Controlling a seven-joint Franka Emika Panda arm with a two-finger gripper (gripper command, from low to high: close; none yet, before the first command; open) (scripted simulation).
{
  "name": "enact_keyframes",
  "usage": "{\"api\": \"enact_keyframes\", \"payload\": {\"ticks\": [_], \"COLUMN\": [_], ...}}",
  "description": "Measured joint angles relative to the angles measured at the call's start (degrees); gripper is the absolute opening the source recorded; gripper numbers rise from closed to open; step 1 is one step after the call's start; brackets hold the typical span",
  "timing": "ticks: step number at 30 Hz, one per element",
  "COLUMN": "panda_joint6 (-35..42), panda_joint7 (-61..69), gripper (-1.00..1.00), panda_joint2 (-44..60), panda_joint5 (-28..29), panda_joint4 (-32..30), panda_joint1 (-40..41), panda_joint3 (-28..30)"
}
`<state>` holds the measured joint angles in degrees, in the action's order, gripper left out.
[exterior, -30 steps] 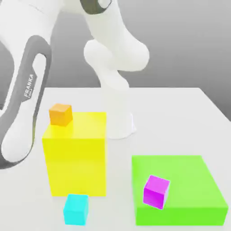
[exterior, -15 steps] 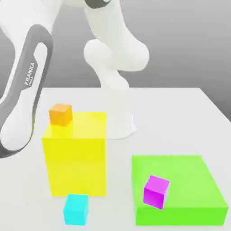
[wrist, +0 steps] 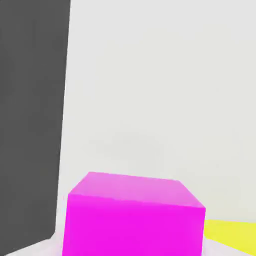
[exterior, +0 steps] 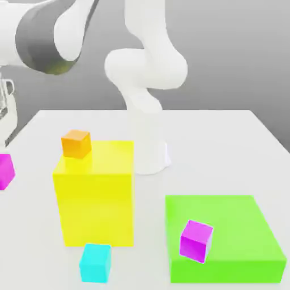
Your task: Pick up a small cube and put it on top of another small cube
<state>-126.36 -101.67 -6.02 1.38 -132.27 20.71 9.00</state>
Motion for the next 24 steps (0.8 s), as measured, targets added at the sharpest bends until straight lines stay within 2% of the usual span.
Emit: {"api": "enact_keyframes", "payload": {"ticks": [15,17,20,21,24], "panda_joint6": [12.72,11.81,5.56,3.73,3.72], "panda_joint7": [-1.08,-1.03,-0.98,-0.96,-0.96], "gripper": [-1.00,-1.00,-1.00,1.00,1.00], "panda_joint2": [-31.15,-32.97,-31.29,-30.66,-30.66], "panda_joint5": [2.37,2.41,2.64,2.69,2.69], "panda_joint4": [-18.35,-21.08,-25.68,-26.88,-26.88], "panda_joint1": [0.77,0.86,1.06,1.12,1.12], "panda_joint3": [-3.11,-3.24,-3.03,-2.97,-2.97]}}
